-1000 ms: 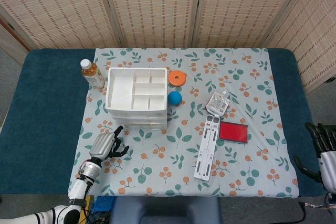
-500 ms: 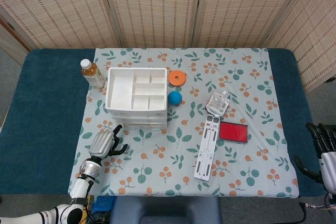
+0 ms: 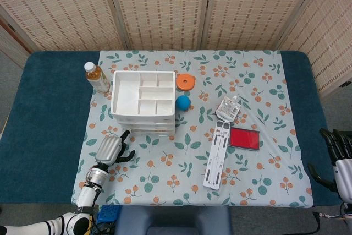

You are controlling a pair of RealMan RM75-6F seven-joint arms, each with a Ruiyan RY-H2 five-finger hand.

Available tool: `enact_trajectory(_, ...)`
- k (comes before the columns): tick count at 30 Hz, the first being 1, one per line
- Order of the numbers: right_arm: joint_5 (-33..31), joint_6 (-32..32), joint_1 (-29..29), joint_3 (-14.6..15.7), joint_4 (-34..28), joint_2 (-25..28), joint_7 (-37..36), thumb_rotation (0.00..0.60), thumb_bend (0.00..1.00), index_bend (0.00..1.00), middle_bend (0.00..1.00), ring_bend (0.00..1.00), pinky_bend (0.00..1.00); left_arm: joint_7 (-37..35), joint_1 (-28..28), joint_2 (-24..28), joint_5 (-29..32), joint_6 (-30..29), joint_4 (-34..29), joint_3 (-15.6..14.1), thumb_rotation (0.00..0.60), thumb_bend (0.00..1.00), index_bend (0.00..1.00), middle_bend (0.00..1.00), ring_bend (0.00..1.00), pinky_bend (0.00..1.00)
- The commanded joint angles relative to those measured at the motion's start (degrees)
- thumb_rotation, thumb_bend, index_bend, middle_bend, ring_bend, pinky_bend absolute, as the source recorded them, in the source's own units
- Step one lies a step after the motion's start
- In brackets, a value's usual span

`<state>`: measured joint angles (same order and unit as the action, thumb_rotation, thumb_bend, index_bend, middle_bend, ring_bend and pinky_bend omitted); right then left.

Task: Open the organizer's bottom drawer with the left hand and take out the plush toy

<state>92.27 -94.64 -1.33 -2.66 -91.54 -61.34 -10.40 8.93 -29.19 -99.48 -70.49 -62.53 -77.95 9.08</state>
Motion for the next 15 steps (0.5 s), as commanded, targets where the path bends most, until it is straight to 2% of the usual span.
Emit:
enact_trajectory(1,0.0,0.0,0.0,0.0,0.1,-0.1,-0.1,0.6,0.34,0.0,0.08,0.0,0.04,0.3,-0.4,-0.1,-0.1,0.2,0.1,0.2,0.6,0.34,0.16,0.87,1.0,1.0)
enact_trajectory(15,-0.4,-0.1,-0.2,-0.1,0.5,0.0,-0.5,0.6,0.34,0.0,0.08,0.0,0.04,1.1,-1.6,0.2,0.1,1.2,0.0,0.1,0.6,0.34,0.24,0.87,1.0,1.0)
